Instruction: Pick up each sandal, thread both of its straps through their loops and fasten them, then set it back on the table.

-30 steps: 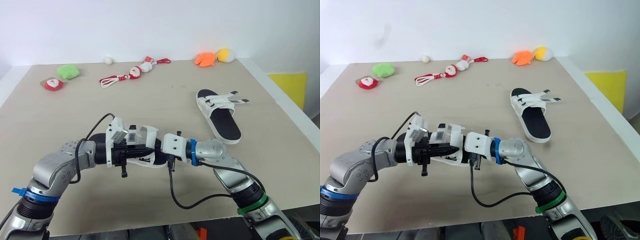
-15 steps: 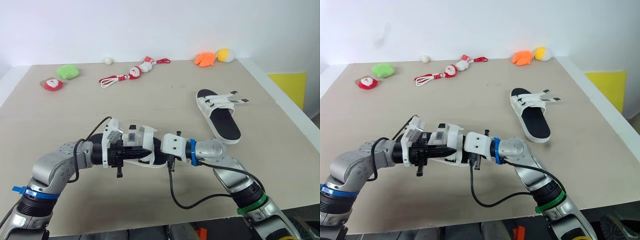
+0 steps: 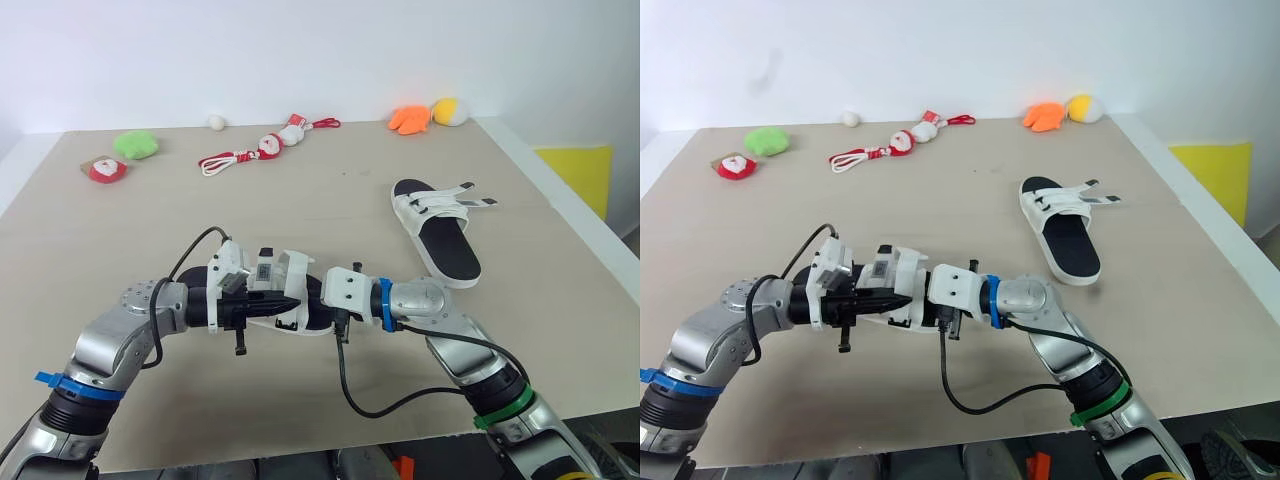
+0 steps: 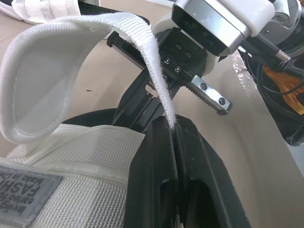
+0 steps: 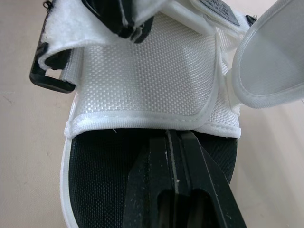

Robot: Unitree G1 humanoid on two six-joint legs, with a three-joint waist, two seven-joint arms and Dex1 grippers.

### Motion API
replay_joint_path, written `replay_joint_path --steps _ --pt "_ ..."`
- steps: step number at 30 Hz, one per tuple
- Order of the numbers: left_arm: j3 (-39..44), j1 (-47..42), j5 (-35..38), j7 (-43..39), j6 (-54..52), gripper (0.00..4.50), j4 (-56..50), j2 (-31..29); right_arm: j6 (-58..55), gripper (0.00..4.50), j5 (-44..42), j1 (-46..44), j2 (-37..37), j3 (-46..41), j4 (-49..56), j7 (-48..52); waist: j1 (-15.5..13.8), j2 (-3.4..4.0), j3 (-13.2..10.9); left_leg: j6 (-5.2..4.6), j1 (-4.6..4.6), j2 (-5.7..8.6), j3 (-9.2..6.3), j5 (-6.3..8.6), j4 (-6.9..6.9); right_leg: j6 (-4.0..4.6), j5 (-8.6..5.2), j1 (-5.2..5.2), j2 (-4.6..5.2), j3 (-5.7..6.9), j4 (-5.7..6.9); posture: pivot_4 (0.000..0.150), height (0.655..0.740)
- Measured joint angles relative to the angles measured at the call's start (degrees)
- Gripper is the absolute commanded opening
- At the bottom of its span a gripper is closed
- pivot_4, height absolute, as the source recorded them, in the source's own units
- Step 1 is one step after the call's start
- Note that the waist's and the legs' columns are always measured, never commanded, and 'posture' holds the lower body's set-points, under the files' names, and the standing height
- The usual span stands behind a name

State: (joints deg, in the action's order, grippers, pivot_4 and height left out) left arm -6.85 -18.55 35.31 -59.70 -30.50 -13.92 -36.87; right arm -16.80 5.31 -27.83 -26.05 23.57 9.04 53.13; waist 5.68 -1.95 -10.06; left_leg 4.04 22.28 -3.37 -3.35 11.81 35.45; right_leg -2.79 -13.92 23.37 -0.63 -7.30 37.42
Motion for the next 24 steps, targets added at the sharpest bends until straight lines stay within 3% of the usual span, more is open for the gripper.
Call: replay_joint_path --steps 24 --pt "0.01 -0.09 -3.94 -1.18 7.93 0.06 3.86 2.30 0.84 0.00 -0.02 -0.68 0.08 0.04 -1.17 0.17 0.03 0.00 0.00 -0.04 -0.04 0.00 0.00 -0.02 0.02 -0.07 0.04 -0.01 0.00 0.00 0.00 0.150 0.7400"
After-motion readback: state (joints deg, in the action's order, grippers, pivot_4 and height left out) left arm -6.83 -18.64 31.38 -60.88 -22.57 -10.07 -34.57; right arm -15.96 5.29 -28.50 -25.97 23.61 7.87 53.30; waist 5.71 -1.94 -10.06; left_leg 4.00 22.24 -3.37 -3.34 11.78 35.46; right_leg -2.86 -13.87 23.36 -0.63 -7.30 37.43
